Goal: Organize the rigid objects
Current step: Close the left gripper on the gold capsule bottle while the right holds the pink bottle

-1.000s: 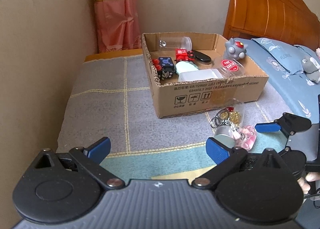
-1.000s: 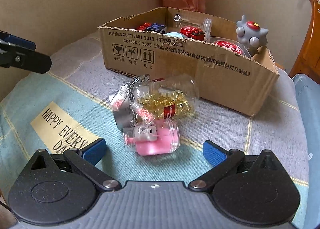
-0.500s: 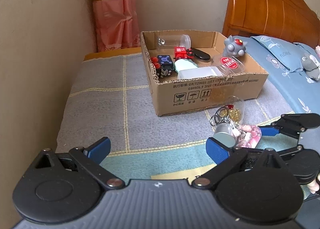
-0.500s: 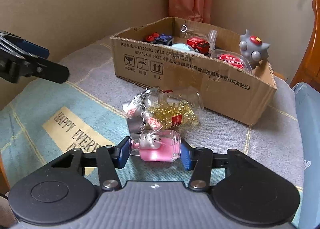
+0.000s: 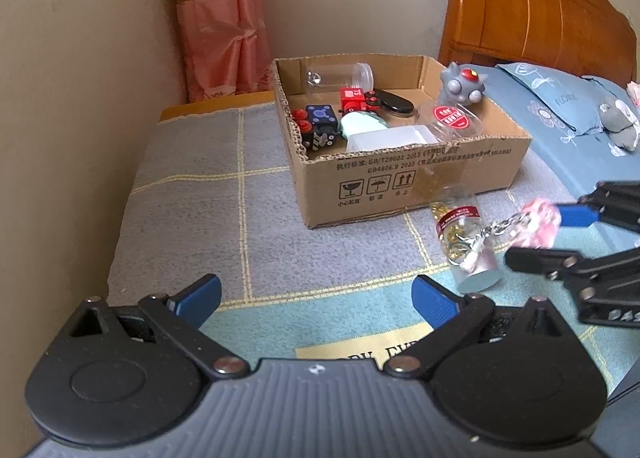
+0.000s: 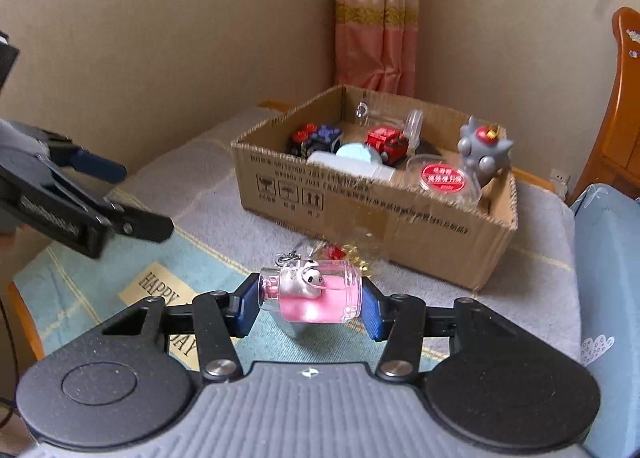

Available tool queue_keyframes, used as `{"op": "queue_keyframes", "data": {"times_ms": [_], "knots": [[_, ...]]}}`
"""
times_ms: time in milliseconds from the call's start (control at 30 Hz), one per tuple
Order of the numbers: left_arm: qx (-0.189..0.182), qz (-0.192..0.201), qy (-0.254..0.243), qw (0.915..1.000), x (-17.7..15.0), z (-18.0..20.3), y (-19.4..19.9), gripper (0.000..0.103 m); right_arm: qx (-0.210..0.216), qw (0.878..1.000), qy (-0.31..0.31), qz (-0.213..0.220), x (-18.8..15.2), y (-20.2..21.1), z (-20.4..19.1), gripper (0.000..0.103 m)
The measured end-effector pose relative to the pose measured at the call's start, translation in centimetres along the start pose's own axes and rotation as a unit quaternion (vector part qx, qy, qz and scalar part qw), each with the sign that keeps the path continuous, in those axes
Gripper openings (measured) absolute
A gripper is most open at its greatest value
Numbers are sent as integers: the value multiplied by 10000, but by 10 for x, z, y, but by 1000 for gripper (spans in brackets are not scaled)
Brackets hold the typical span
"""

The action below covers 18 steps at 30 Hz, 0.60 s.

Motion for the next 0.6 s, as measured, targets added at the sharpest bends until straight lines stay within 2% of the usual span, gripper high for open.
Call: {"op": "queue_keyframes", "data": {"times_ms": [300, 600], "knots": [[-185, -79, -105, 9997, -1, 14, -9, 101, -98, 9997, -72, 213, 11, 32, 1, 56], [-714, -124, -265, 9970, 0, 48, -29, 101, -523, 9978, -101, -403, -35, 27, 13, 56]]}}
Point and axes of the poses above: each gripper's, at about its wrist camera, not at the fingertips, and y roughly against the way its jaws point, z to its right, x to its top, the point moved 6 cm from there along -y, roughly the way its jaws point, and after that the axes turned 13 degrees about z, right-handed, at the moved point
